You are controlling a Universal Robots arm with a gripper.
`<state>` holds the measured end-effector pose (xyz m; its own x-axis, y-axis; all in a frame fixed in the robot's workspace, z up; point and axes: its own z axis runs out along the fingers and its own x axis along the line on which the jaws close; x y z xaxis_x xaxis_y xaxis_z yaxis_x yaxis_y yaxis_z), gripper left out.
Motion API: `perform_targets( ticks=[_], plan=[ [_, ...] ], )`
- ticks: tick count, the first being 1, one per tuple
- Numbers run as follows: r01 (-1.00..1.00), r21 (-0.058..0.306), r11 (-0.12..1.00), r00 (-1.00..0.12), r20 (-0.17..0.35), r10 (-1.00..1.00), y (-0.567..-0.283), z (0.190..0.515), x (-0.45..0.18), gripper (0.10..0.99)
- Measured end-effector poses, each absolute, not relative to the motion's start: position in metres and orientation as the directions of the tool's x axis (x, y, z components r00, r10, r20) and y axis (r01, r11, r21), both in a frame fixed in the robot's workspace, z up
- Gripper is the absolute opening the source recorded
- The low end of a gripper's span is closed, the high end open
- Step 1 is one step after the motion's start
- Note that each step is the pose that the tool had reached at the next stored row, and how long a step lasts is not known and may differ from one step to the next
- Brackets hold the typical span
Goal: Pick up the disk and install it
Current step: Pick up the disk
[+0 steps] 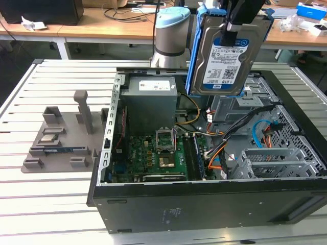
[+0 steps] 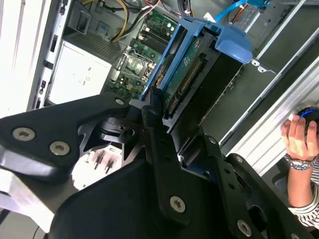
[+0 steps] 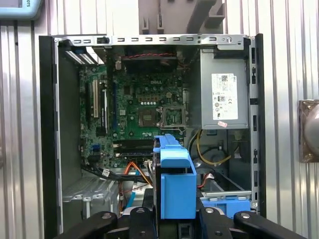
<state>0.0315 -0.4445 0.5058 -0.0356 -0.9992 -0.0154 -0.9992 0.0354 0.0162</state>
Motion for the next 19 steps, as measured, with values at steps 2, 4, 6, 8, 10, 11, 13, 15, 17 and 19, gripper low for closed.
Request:
perform_targets(
  ticks=[2,4,6,8,10,11,13,15,17,19],
  plan=[
    [-0.999,0.016,0.035,-0.036,-0.016,-0.999,-0.450,0.506,0.031,0.365],
    [-0.999,0.016,0.035,-0.036,-0.015,-0.999,-0.462,0.506,0.031,0.365],
    [-0.999,0.016,0.035,-0.036,-0.015,-0.999,-0.469,0.506,0.031,0.365],
    [-0.999,0.016,0.035,-0.036,-0.016,-0.999,-0.473,0.506,0.031,0.365],
    [-0.999,0.016,0.035,-0.036,-0.015,-0.999,-0.477,0.506,0.031,0.365],
    [-0.999,0.016,0.035,-0.036,-0.015,-0.999,-0.480,0.506,0.032,0.365],
    [-0.999,0.016,0.035,-0.036,-0.015,-0.999,-0.486,0.506,0.031,0.365],
    [-0.999,0.016,0.035,-0.036,-0.016,-0.999,-0.492,0.505,0.031,0.365],
    [-0.999,0.016,0.035,-0.036,-0.016,-0.999,-0.502,0.505,0.031,0.365],
    [-0.999,0.016,0.035,-0.036,-0.015,-0.999,-0.506,0.505,0.031,0.365]
  ],
)
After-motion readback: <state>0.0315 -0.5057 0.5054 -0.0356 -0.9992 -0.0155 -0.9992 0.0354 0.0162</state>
